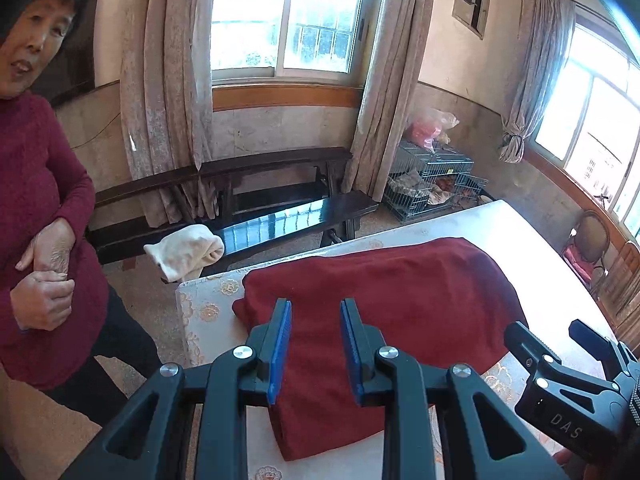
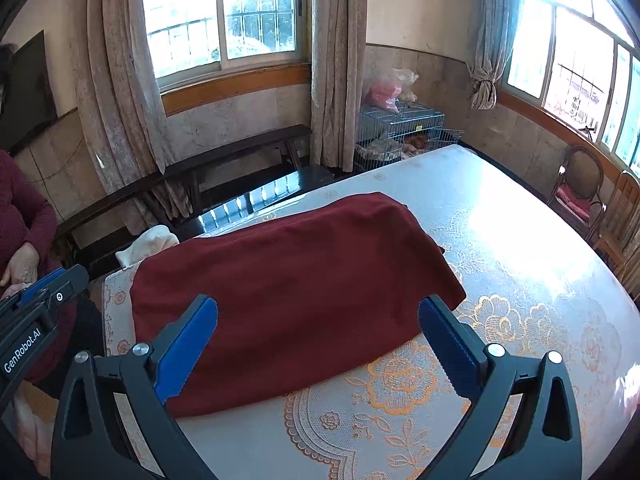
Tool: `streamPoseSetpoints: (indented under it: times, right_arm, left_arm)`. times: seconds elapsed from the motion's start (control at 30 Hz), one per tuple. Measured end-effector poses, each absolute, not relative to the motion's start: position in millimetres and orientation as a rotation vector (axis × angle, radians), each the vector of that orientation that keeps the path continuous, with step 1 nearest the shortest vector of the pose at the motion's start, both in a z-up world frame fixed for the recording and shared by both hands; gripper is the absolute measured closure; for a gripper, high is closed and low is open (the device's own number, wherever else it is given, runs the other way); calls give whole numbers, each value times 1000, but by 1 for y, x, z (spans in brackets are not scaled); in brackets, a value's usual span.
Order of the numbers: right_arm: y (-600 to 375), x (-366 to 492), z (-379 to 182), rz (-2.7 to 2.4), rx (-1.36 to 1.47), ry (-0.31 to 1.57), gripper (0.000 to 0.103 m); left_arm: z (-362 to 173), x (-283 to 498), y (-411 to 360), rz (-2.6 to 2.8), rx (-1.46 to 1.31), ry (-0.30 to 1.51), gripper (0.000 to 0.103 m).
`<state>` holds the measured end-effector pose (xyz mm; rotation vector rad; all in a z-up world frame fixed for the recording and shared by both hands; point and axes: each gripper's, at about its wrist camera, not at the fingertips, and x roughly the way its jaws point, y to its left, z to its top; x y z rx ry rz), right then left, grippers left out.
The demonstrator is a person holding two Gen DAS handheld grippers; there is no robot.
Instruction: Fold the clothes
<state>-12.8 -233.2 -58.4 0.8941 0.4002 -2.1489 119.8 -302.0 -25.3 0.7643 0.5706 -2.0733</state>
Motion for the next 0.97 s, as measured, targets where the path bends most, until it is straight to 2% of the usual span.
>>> streamPoseSetpoints:
  times: [0.57,0.83,0.9,0.97]
  right_arm:
    - [-232,-19,-74,-2112,929,440,1]
    - [-230,-19,-73,-2114,925,430,1]
    - [-229,-19,-73,-2114,925,428,1]
    - [-228,-20,-73,-2114,927,421,1]
  left_arm:
    - [-24,116,-292,-2081,744,503,78]
    - [-25,119,-294,-2094,736,535,78]
    - [-25,120,-293,-2093,723,514,83]
    - [-23,120,-290,-2088,708,476,84]
